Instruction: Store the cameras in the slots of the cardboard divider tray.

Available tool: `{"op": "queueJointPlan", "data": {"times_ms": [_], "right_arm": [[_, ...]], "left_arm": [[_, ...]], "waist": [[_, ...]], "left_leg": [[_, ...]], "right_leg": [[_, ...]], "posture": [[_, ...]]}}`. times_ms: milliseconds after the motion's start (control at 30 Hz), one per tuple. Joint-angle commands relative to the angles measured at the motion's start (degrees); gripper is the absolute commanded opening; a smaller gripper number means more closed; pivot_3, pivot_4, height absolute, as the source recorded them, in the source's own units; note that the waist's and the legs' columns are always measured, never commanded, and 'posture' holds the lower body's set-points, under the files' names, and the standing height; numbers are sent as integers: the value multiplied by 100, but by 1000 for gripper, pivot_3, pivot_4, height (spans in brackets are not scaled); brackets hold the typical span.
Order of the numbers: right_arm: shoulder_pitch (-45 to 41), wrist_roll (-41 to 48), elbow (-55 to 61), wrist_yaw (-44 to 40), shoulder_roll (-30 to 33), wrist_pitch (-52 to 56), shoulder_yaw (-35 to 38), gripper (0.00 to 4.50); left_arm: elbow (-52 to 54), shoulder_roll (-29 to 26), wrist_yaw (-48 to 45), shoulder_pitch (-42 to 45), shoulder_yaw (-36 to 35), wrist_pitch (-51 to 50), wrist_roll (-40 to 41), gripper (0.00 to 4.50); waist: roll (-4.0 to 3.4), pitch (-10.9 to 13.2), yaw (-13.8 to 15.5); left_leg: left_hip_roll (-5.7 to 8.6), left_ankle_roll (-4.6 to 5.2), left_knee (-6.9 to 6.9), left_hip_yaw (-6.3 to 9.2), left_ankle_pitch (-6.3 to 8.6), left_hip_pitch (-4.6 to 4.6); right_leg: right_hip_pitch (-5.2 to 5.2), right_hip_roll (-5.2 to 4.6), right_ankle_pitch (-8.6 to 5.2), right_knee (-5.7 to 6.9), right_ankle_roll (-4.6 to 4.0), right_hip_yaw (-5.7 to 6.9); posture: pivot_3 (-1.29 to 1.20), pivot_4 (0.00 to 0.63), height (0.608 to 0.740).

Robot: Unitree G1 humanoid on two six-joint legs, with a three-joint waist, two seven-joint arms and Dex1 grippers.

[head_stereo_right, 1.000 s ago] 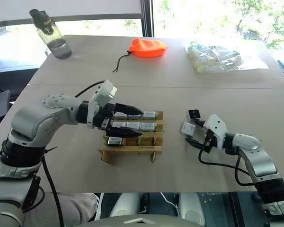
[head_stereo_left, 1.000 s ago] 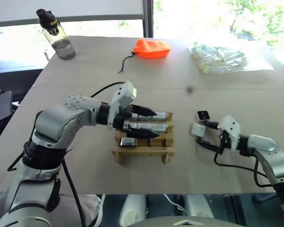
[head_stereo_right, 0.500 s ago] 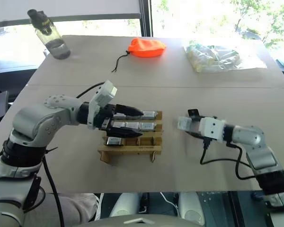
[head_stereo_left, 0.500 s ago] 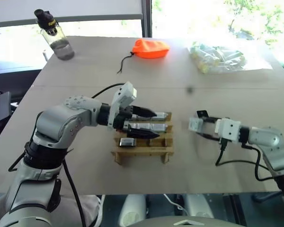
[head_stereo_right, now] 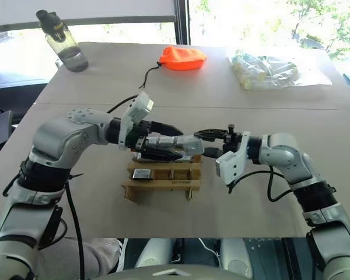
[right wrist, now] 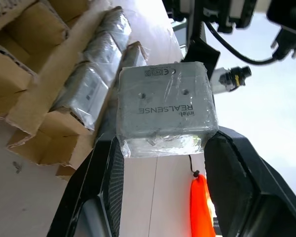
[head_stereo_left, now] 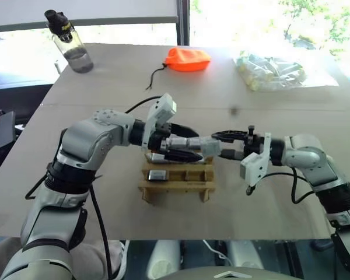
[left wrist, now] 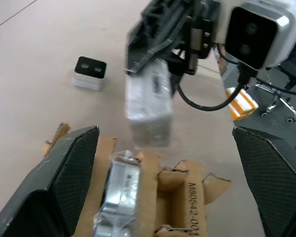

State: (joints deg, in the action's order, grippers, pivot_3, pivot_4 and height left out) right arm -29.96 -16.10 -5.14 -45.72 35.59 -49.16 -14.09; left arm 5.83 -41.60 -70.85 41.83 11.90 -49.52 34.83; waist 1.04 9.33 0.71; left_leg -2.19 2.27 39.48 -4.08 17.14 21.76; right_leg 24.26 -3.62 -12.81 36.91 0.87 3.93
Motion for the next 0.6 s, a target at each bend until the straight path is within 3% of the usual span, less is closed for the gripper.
{"op": "queueJointPlan", "data": {"times_ms": [33,567,600], "right_arm": [[-162,-243,3,248,85,-486,-79,1764],[-520,-777,-79,702,-94,20,-217,1764],[-524,-779,-77,715,-88,42,-233,1764]], "left_arm": [[69,33,-112,164,-24,110,-23,4500],[27,190,-57,156,-17,136,-297,4500],[22,194,-68,156,-25,135,-308,4253]], "waist": [[0,0,-1],[0,0,-5],[0,0,-4]], "left_leg": [[0,0,0,-1,0,-1],[-1,-1,4,0,-1,-1],[-1,-2,4,1,-1,-1]], "right_leg": [[0,0,0,1,0,0],[0,0,0,6,-1,-1],[0,0,0,6,-1,-1]], "posture": [[0,150,726],[0,150,726],[0,150,726]]}}
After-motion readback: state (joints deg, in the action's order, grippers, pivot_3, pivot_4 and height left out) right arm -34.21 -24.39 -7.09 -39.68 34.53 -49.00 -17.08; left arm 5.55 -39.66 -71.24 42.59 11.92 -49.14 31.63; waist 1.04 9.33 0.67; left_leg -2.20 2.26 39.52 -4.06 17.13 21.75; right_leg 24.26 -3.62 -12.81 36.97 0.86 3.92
